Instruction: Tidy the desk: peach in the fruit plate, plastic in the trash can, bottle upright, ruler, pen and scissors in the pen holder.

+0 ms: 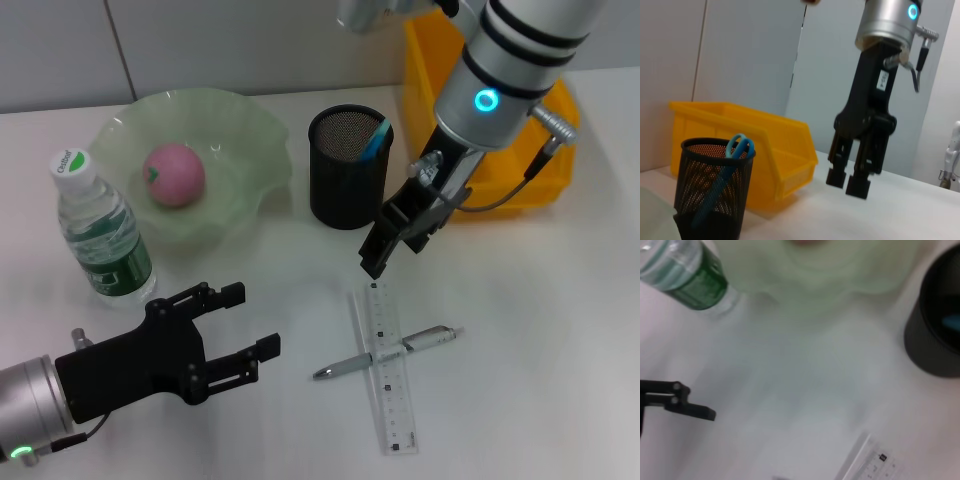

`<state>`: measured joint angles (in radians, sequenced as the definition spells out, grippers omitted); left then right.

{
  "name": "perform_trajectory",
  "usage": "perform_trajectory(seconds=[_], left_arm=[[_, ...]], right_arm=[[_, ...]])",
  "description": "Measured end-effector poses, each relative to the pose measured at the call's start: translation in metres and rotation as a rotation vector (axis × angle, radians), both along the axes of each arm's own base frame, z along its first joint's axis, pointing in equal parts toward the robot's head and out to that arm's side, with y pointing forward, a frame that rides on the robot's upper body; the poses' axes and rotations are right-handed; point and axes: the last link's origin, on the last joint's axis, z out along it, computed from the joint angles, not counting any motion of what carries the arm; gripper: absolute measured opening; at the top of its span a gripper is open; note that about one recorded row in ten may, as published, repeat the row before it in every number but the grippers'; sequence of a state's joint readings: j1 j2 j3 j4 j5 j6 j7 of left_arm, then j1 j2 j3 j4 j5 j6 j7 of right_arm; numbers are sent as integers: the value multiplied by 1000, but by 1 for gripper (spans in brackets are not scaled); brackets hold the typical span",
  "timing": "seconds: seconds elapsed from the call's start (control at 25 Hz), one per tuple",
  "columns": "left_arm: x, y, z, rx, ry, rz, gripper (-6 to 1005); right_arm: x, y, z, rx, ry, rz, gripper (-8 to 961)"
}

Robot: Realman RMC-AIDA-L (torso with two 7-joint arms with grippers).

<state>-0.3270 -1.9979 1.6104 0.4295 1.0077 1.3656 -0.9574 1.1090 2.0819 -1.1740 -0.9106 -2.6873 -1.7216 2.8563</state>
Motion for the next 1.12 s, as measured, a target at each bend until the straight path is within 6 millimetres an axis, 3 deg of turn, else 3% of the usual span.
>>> perform_trajectory(seconds=[0.44,1.12], left_arm=[[6,8,2,4,-8,-10,786],[8,10,2,5,-12,-8,785]], right_arm=[[17,4,-22,49,-17,-135,651],[39,6,-39,73,-34,-171,622]])
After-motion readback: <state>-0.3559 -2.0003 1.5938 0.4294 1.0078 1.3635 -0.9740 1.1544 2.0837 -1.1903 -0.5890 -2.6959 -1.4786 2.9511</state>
